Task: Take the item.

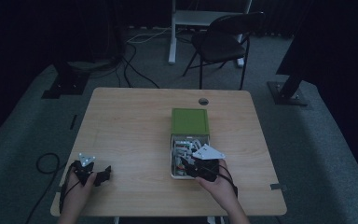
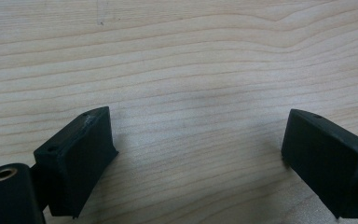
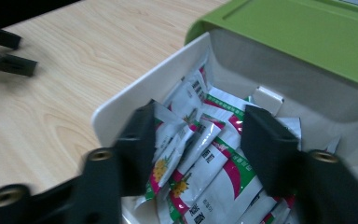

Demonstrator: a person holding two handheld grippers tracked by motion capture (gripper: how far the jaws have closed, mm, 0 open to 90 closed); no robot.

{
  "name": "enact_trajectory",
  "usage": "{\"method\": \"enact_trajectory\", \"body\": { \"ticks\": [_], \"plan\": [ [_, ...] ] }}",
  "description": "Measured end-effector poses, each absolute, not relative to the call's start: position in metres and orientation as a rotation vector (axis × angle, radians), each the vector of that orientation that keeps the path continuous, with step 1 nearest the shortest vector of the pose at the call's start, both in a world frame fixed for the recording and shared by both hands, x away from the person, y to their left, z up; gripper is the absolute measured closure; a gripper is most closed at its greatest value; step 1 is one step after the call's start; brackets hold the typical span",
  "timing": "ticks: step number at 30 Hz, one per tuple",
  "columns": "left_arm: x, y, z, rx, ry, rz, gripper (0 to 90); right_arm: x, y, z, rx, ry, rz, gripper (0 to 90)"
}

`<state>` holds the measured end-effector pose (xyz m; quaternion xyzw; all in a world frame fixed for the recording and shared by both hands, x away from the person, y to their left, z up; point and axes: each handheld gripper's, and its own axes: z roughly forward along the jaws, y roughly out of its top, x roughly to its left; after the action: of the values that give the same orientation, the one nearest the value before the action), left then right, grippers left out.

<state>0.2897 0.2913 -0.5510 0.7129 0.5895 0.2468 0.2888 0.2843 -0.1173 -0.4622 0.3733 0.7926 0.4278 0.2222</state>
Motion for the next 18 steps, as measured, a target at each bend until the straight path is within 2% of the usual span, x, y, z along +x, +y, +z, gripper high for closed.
{"method": "enact_trajectory", "body": {
  "ticks": [9, 18],
  "plan": [
    [0.290, 0.291, -0.551, 1.904, 1.573, 0.658, 9.8, 0.285, -0.107, -0.477, 1.085, 2.237, 1.116, 62.4],
    [0.290, 0.291, -0.551, 1.904, 1.573, 0.658, 9.8, 0.284, -0.098, -0.487, 1.096, 2.255, 1.078, 68.6]
  ]
}}
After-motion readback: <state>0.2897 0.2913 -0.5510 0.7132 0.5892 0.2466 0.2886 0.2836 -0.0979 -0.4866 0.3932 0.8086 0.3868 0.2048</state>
